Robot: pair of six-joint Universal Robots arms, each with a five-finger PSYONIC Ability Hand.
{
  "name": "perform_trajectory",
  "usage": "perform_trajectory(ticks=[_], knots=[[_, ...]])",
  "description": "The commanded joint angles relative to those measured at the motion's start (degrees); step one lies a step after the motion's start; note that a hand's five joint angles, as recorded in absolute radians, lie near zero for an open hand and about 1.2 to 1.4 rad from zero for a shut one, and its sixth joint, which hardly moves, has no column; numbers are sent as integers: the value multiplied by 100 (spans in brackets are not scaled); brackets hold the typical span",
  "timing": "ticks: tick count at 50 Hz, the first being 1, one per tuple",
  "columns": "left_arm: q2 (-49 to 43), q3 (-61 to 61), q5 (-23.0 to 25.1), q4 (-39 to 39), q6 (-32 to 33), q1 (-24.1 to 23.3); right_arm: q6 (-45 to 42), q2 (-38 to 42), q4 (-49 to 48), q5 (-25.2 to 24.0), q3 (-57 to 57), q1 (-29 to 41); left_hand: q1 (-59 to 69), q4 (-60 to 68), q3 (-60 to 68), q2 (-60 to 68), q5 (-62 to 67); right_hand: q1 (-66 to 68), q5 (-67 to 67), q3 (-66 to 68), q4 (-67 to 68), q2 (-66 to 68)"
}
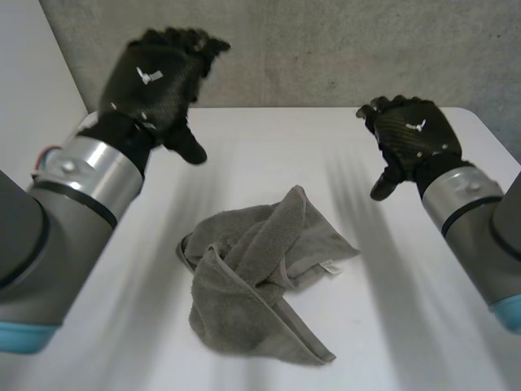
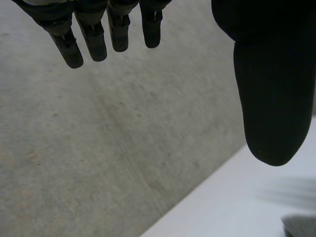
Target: Fold the towel.
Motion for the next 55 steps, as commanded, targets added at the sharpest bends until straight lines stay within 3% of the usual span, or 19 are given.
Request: perform_trajectory(ticks=[1, 5, 11, 47, 55], knots=[[60, 505, -291, -599, -559, 242, 582, -18, 1179, 208, -923, 5, 218, 235, 239, 232, 132, -304, -343, -436, -523, -418], [25, 864, -589, -1177, -716, 330, 907, 17, 1845, 322, -1580, 5, 218, 235, 239, 232, 132, -304, -343, -436, -523, -418], [7, 1050, -590, -1636, -840, 444, 995, 8, 1988, 629, -1881, -4, 252, 268, 272, 266, 165, -304, -343, -436, -523, -418], [-318, 1278, -555, -1979, -831, 647, 582, -335, 1794, 709, -1907, 5, 218, 235, 239, 232, 132, -304, -343, -436, -523, -418], [-301, 1085, -317, -1944, -787, 647, 407, -352, 1874, 595, -1899, 14, 420, 436, 440, 434, 334, -304, -343, -436, -523, -418]])
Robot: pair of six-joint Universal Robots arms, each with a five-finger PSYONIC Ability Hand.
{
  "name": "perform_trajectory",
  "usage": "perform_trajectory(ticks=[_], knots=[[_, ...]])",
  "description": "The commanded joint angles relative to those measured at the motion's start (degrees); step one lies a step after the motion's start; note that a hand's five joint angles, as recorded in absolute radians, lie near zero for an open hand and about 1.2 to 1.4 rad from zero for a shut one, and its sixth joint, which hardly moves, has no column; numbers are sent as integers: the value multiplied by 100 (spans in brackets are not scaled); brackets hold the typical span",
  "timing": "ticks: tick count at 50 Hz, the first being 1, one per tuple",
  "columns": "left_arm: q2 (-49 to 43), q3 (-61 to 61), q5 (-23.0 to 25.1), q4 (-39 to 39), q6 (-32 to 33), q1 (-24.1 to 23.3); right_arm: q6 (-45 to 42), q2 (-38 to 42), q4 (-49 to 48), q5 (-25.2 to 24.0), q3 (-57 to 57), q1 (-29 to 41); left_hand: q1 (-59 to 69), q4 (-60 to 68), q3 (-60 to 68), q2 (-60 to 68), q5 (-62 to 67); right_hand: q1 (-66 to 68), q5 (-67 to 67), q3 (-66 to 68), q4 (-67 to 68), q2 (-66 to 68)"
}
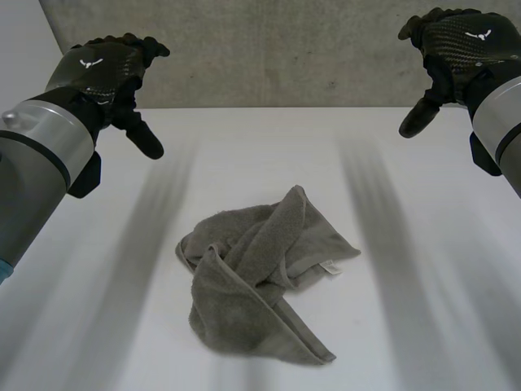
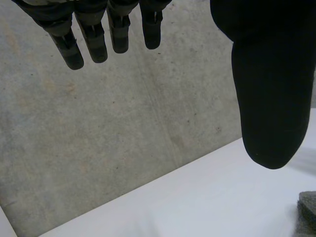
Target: Fold the towel.
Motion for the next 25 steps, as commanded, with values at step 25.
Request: perform_trajectory(ticks=[25], knots=[[-268, -3192, 3491, 1410, 1495, 1533, 1515, 565, 580, -2081, 2073, 762, 1835, 1847, 1844, 1841, 1848, 208, 170, 77, -10, 95]])
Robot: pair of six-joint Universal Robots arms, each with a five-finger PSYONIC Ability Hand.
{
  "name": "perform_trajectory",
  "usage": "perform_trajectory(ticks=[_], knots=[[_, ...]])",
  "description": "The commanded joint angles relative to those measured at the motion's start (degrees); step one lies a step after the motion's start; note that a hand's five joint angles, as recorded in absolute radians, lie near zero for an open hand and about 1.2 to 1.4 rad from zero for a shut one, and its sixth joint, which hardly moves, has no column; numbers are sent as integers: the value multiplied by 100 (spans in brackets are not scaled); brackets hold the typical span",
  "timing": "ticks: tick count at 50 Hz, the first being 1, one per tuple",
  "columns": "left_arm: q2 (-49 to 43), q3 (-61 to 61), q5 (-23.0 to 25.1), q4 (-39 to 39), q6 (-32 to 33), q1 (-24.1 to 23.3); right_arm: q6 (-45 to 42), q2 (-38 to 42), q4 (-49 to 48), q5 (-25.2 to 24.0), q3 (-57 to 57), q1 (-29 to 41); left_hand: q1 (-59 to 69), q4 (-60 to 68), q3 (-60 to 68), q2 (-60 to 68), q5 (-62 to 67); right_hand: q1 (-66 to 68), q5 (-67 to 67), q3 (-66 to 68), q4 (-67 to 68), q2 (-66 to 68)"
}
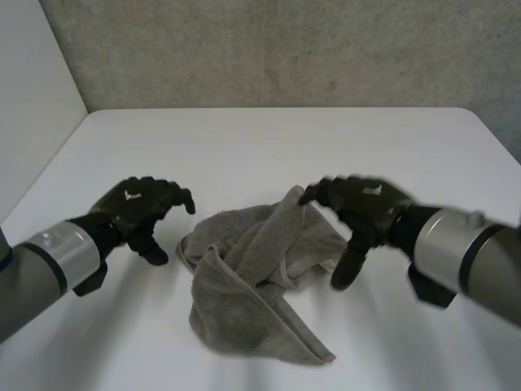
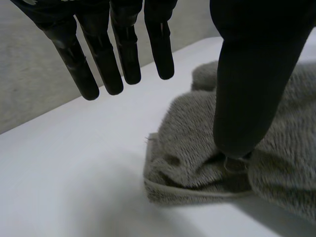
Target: Fold the towel.
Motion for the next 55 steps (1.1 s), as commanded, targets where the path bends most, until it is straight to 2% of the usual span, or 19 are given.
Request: perform_trajectory(ticks=[1, 8, 17, 19, 20, 21, 22, 23, 24, 28, 31, 33, 34, 36, 38, 39, 41, 44, 55], knots=[[-217, -564, 594, 991, 295, 141, 1174, 519, -1069, 0, 729, 495, -341, -348, -338, -339, -330, 76, 137, 60, -27, 63], [-516, -837, 586, 1942, 269, 53, 1983, 1258, -1580, 88, 845, 926, -613, -621, -611, -611, -602, 93, 153, 77, -10, 80], [-613, -890, 586, 2057, 242, 27, 2195, 1725, -1915, 123, 686, 1208, -613, -621, -611, -611, -602, 799, 860, 783, 696, 786], [-613, -890, 586, 2057, 242, 9, 2388, 1821, -2055, 123, 634, 1304, -613, -621, -611, -611, -602, 2555, 2615, 2539, 2452, 2542], [-604, -890, 586, 2048, 225, -17, 2389, 1822, -2055, 123, 634, 1305, -613, -621, -611, -611, -602, 2565, 2626, 2549, 2462, 2552], [-604, -890, 586, 2048, 225, -17, 2476, 1830, -2125, 132, 625, 1305, -613, -621, -611, -611, -602, 3681, 3742, 3665, 3578, 3668], [-596, -899, 586, 2040, 181, -61, 2503, 1830, -2221, 184, 634, 1296, -580, -588, -578, -578, -569, 5357, 5418, 5341, 5254, 5345], [-596, -899, 586, 2040, 181, -61, 2503, 1830, -2222, 184, 634, 1296, -580, -587, -577, -578, -569, 5374, 5435, 5358, 5271, 5361], [-587, -899, 594, 2022, 120, -96, 2503, 1778, -2309, 306, 660, 1244, -563, -571, -561, -561, -552, 6567, 6628, 6551, 6464, 6555], [-525, -960, 629, 2031, -73, -184, 2477, 1611, -2442, 580, 757, 1164, -546, -554, -544, -544, -535, 6580, 6640, 6563, 6477, 6567], [-516, -969, 629, 2031, -127, -219, 2406, 1242, -2521, 641, 897, 804, -546, -554, -544, -544, -535, 6580, 6640, 6563, 6477, 6567], [-516, -969, 621, 2048, -171, -272, 2057, 900, -2644, 589, 1063, 192, -563, -570, -560, -561, -552, 6580, 6640, 6563, 6477, 6567], [-516, -969, 621, 2048, -171, -272, 2055, 899, -2644, 589, 1064, 188, -563, -571, -560, -561, -552, 6580, 6640, 6563, 6477, 6567], [-508, -960, 612, 2075, -171, -316, 1730, 749, -2688, 562, 1126, -66, -613, -621, -611, -611, -602, 6580, 6640, 6563, 6477, 6567], [-508, -943, 603, 2083, -179, -342, 916, 443, -2697, 501, 1239, -539, -647, -654, -644, -645, -636, 6580, 6640, 6563, 6477, 6567], [-508, -943, 603, 2083, -180, -342, 912, 442, -2697, 501, 1240, -541, -647, -655, -645, -645, -636, 6580, 6640, 6563, 6477, 6567], [-534, -899, 594, 2092, -180, -360, 203, 267, -2662, 422, 1389, -1022, -730, -738, -728, -729, -720, 6580, 6640, 6563, 6477, 6567], [-613, -881, 586, 2145, -180, -386, -263, 231, -2679, 308, 1573, -1331, -815, -823, -813, -813, -804, 6580, 6640, 6563, 6477, 6567], [-912, -820, 559, 2646, -197, -659, -529, 301, -2741, -71, 1873, -1815, -798, -806, -796, -796, -787, 6580, 6640, 6563, 6477, 6567]])
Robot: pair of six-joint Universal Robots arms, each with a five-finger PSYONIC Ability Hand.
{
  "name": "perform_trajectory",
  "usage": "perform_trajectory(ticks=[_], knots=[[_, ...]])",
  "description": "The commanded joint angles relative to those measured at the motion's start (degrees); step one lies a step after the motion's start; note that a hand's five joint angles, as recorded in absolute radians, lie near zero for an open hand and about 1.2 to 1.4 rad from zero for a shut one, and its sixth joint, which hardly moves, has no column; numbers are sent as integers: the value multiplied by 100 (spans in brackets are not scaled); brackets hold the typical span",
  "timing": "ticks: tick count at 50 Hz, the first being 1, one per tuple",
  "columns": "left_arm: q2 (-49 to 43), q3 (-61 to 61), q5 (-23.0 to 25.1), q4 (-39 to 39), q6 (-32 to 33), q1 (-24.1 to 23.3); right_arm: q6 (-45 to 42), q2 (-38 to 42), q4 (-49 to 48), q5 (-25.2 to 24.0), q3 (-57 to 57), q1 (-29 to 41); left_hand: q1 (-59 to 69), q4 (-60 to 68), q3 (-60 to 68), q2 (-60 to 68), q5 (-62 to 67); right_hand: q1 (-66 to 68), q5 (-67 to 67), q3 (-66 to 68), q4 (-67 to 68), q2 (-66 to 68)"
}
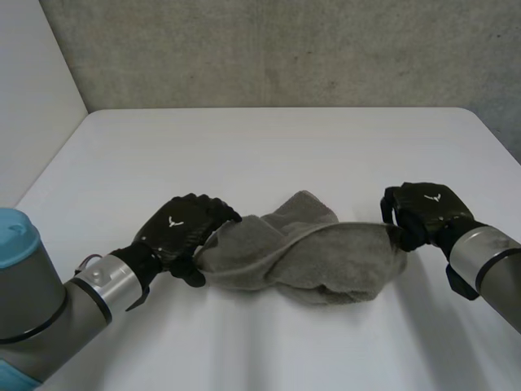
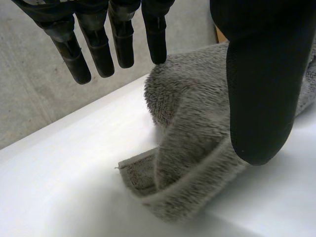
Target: Fold the towel.
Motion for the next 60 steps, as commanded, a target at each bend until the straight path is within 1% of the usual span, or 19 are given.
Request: perform_trajectory(ticks=[1, 9, 15, 17, 21, 31, 33, 34, 35, 37, 39, 46, 48, 49, 51, 52, 53, 56, 60], knots=[[-189, 34, -14, 342, -42, -174, 0, 113, -33, -334, 119, -307, 260, 266, 268, 269, 294, 348, 309, 332, 340, 406], [-356, 122, -75, 378, -130, -350, -9, 175, -33, -449, 171, -298, 1118, 1124, 1127, 1128, 1152, 348, 309, 332, 340, 406], [-190, -79, -443, 194, -148, -298, -26, 262, -182, -440, 215, -290, 1303, 1309, 1312, 1312, 1337, 348, 309, 332, 340, 406], [-48, -168, -515, 150, -148, -262, -44, 297, -209, -449, 259, -290, 1606, 1612, 1615, 1616, 1640, 348, 309, 332, 340, 406], [355, -378, -585, 141, -165, -175, -61, 420, -271, -440, 268, -290, 3083, 3089, 3092, 3093, 3117, 348, 309, 332, 340, 406], [382, -572, -585, 167, -165, -43, -70, 535, -288, -440, 268, -263, 3152, 3158, 3161, 3162, 3186, 348, 309, 332, 340, 406], [400, -581, -585, 150, -165, -43, -70, 535, -297, -440, 268, -263, 3524, 3529, 3532, 3533, 3558, 348, 309, 332, 340, 406], [417, -590, -585, 132, -165, -51, -70, 535, -297, -440, 277, -263, 4340, 4345, 4348, 4349, 4374, 348, 309, 332, 340, 406], [417, -590, -585, 132, -165, -52, -70, 535, -297, -440, 277, -263, 4348, 4354, 4356, 4357, 4382, 348, 309, 332, 340, 406], [426, -642, -541, 106, -165, -95, -70, 535, -332, -440, 277, -263, 5370, 5376, 5379, 5380, 5404, 348, 309, 332, 340, 406], [444, -677, -506, 106, -148, -104, -79, 535, -358, -432, 286, -263, 5424, 5430, 5433, 5433, 5458, 348, 309, 332, 340, 406], [365, -695, -497, 97, -122, -148, -79, 561, -367, -432, 286, -263, 5239, 5245, 5248, 5249, 5273, 348, 309, 332, 340, 406], [199, -687, -480, 106, -78, -192, -123, 614, -385, -440, 286, -255, 4438, 4444, 4446, 4447, 4472, 348, 309, 332, 340, 406], [198, -687, -480, 106, -78, -192, -123, 614, -385, -440, 286, -254, 4432, 4438, 4441, 4442, 4466, 348, 309, 332, 340, 406], [14, -599, -497, 114, -60, -218, -149, 614, -385, -440, 286, -254, 2006, 2012, 2015, 2016, 2040, 348, 309, 332, 340, 406], [13, -599, -497, 114, -60, -219, -175, 623, -385, -440, 286, -254, 1993, 1999, 2002, 2003, 2027, 348, 309, 332, 340, 406], [-30, -555, -515, 123, -60, -210, -184, 623, -385, -440, 286, -254, 1293, 1299, 1302, 1303, 1328, 348, 309, 332, 340, 406], [-92, -493, -541, 167, -86, -201, -184, 623, -385, -440, 286, -254, 867, 873, 875, 876, 901, 348, 309, 332, 340, 406], [-180, -414, -541, 176, -86, -210, -184, 623, -385, -440, 286, -254, 883, 889, 891, 892, 917, 348, 309, 332, 340, 406]])
